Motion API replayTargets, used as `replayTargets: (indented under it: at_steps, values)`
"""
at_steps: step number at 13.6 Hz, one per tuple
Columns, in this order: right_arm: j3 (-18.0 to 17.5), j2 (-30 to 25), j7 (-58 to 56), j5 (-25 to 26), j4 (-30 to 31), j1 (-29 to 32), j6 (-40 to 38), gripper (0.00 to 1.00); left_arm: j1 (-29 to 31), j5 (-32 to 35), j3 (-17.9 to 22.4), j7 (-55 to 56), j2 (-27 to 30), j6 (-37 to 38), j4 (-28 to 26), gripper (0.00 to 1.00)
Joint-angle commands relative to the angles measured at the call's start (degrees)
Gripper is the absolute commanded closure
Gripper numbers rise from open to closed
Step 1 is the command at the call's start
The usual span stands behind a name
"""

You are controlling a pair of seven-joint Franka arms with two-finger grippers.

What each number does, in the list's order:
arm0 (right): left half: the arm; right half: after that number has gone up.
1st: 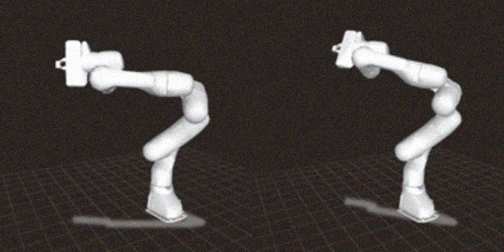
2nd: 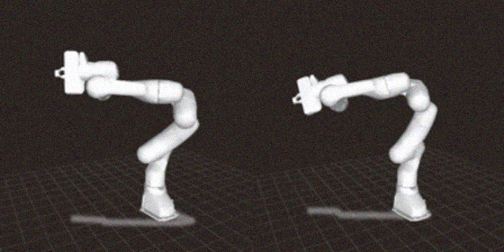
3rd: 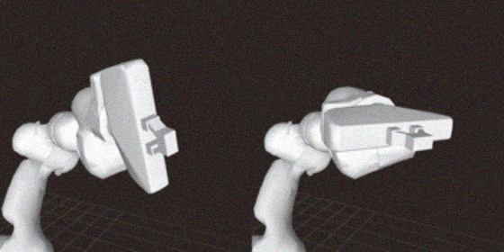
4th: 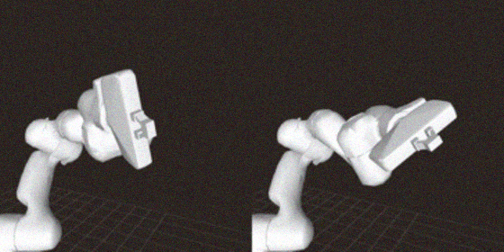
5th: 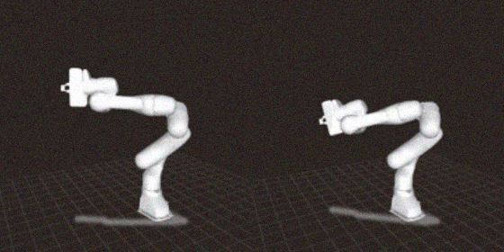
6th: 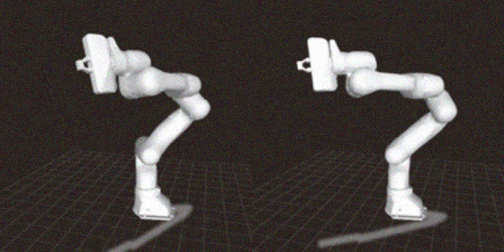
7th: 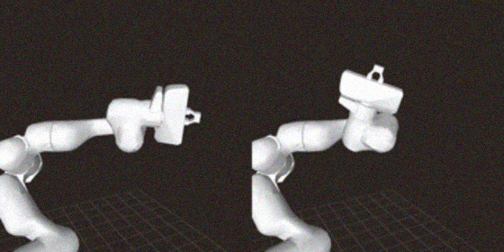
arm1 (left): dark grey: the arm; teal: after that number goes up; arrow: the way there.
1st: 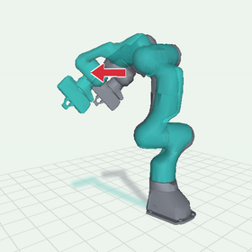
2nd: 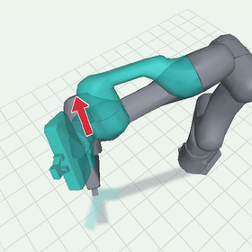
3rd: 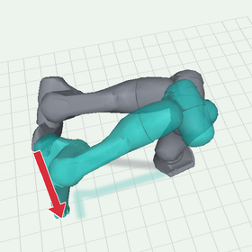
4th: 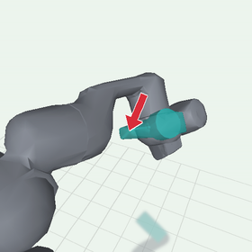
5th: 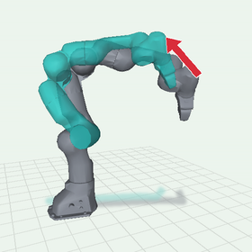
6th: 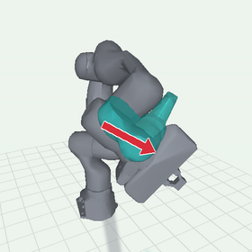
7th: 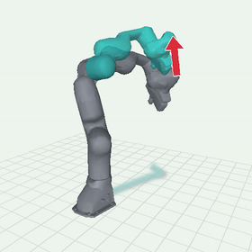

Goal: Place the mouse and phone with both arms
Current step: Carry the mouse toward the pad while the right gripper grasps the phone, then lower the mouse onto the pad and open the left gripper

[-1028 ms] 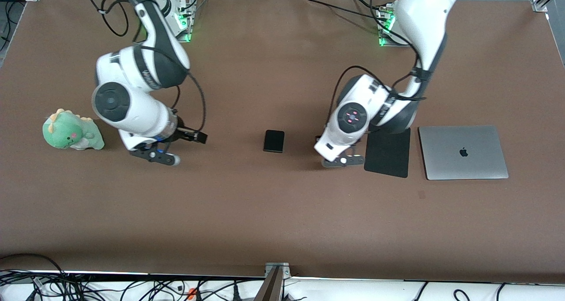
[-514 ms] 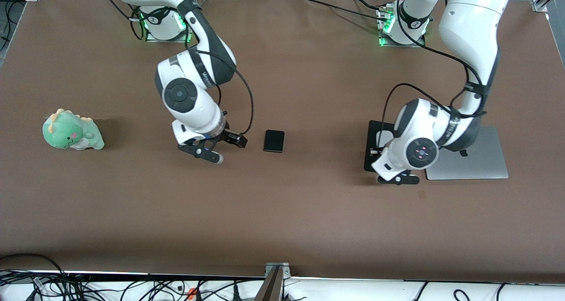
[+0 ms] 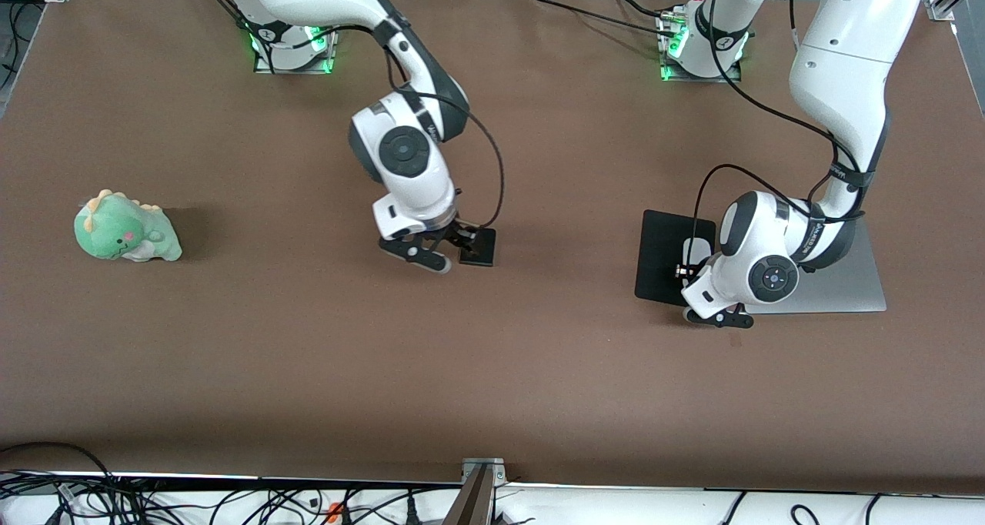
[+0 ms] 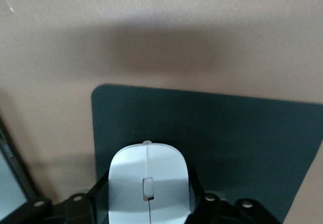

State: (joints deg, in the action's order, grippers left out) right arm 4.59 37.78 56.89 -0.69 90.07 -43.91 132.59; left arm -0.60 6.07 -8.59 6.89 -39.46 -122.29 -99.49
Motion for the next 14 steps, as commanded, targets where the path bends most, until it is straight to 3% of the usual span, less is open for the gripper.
replayTargets:
  at_steps: [1, 2, 5, 9, 14]
  values:
    - [0.8, 5.6, 0.2, 5.1, -0.9, -4.5, 4.9, 0.0, 0.6, 1.0, -1.0, -0.6, 1.1, -2.0, -1.9, 0.17]
    - [0.8, 6.7, -1.0, 6.1, -0.9, -4.6, 6.1, 0.0, 0.6, 0.7, -1.0, -0.6, 1.2, -1.9, -1.8, 0.0]
    - [0.8, 8.4, -3.5, 7.2, -0.9, -4.7, 7.0, 0.0, 0.6, 0.7, -1.0, -0.6, 1.8, -0.2, -1.1, 0.0]
    - [0.7, 9.0, -4.6, 6.7, -0.9, -4.7, 8.3, 0.0, 0.6, 0.5, -1.1, -0.5, 9.1, 6.2, 0.4, 0.0]
    - [0.7, 10.6, -4.7, 6.5, -1.3, -4.7, 13.6, 0.0, 0.9, 0.4, -1.1, -0.6, 9.4, 20.7, 14.6, 0.0]
